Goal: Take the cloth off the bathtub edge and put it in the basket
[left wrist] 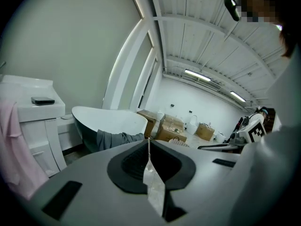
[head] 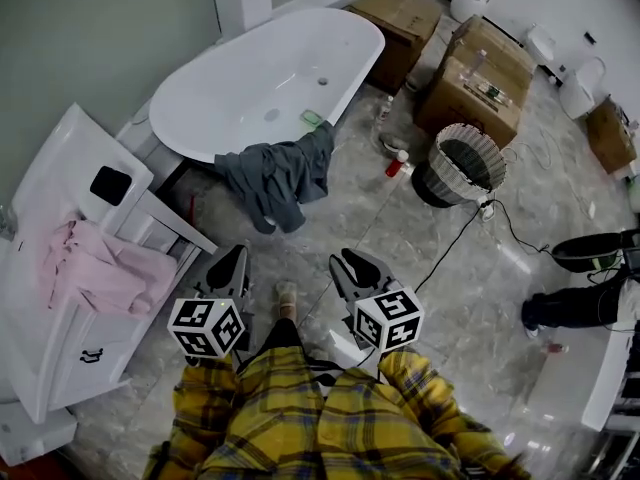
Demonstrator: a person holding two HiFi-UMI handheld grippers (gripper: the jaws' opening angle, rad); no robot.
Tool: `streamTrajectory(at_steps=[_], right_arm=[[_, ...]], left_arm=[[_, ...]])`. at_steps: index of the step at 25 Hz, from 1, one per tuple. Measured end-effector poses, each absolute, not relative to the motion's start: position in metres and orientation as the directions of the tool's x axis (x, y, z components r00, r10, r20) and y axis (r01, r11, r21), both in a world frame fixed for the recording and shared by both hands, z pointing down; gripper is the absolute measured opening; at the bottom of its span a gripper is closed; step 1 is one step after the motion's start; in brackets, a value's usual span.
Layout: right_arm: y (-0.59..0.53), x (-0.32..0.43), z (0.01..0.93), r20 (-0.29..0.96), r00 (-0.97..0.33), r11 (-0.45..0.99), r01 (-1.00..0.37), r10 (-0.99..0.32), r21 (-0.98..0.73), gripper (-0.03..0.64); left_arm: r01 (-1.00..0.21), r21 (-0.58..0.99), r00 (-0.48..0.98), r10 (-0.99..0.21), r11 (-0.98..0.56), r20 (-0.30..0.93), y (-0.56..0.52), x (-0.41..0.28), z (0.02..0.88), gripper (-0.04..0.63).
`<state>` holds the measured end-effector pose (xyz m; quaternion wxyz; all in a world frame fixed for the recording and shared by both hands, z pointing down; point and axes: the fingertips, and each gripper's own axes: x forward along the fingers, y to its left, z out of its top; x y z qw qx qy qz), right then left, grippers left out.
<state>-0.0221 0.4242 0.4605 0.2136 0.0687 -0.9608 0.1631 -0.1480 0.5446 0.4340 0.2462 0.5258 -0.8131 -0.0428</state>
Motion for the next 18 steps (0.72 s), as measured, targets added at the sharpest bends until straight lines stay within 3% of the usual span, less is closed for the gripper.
streamTrajectory(at_steps=[18], right_arm=[[0.352, -0.191, 0.527, 0.523, -0.852, 0.95, -0.138, 0.032, -0.282, 0.167]], left_arm=[[-0.812, 0.342, -0.314, -0.849, 0.472, 0.425, 0.512, -0.281, 0.467, 0.025]])
